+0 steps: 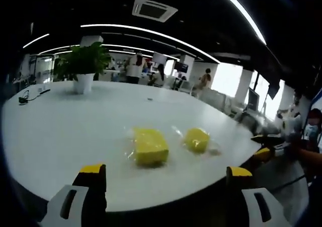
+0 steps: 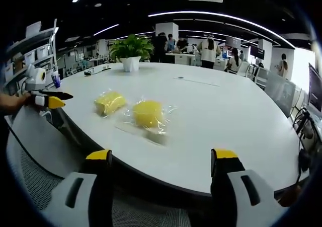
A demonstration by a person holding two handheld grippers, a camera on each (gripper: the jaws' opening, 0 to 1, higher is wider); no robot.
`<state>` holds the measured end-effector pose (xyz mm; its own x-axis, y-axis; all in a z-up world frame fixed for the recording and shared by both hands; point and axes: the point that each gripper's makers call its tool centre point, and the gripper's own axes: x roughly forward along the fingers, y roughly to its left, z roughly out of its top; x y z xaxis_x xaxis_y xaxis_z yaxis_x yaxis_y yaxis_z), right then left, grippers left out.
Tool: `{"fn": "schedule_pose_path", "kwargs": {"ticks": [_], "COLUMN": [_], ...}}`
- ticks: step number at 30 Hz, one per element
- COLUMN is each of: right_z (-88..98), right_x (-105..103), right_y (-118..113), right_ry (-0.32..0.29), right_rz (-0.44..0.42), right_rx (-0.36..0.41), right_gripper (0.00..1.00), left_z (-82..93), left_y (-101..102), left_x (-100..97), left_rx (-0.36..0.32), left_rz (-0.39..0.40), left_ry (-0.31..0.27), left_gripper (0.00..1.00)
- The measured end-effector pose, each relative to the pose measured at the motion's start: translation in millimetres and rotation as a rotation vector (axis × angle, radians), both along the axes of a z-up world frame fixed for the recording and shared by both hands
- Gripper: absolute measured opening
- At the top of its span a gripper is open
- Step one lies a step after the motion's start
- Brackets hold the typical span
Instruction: Compare the silicone blocks by pressing each to a similar depth, holding the contact briefly, and releasing to observe deformation and rebound differences across the visible hardness samples.
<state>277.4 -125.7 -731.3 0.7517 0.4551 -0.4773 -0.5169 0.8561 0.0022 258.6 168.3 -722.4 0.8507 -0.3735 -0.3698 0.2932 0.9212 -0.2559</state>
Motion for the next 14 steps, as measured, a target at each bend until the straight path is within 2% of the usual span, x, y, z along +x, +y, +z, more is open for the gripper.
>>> {"fn": "schedule_pose_path", "kwargs": {"ticks": [8, 14], "right_z": [-1.8, -4.6], "right_x": [-1.0, -2.4], "right_y": [-0.3, -1.5], "right_ry": [0.005, 0.015], "right_rz": [0.006, 0.01], "right_rx": [-0.009, -0.02], "right_gripper": [0.74, 0.72], "left_z": [3.6, -0.1], "left_y": [5.5, 3.6], "left_x": [2.4, -1.4], "left_rx": [-0.008, -0.021], "left_rz": [0.031, 0.031], "left_ry": [-0.021, -0.001], "left_gripper": [1.0, 1.0]}}
